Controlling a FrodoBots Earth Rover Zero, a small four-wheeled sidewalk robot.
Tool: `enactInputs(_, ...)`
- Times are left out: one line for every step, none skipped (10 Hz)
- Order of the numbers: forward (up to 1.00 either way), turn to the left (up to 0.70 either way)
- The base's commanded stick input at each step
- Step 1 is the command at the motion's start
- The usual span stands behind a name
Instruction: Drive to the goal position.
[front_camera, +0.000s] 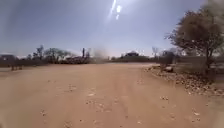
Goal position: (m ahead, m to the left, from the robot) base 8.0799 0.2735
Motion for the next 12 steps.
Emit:
enactInputs(1.00, 0.00)
enactInputs(1.00, 0.00)
enactInputs(1.00, 0.00)
enactInputs(1.00, 0.00)
enactInputs(1.00, 0.00)
enactInputs(1.00, 0.00)
enactInputs(1.00, 0.00)
enactInputs(1.00, 0.00)
enactInputs(1.00, 0.00)
enactInputs(1.00, -0.27)
enactInputs(1.00, -0.27)
enactInputs(1.00, -0.27)
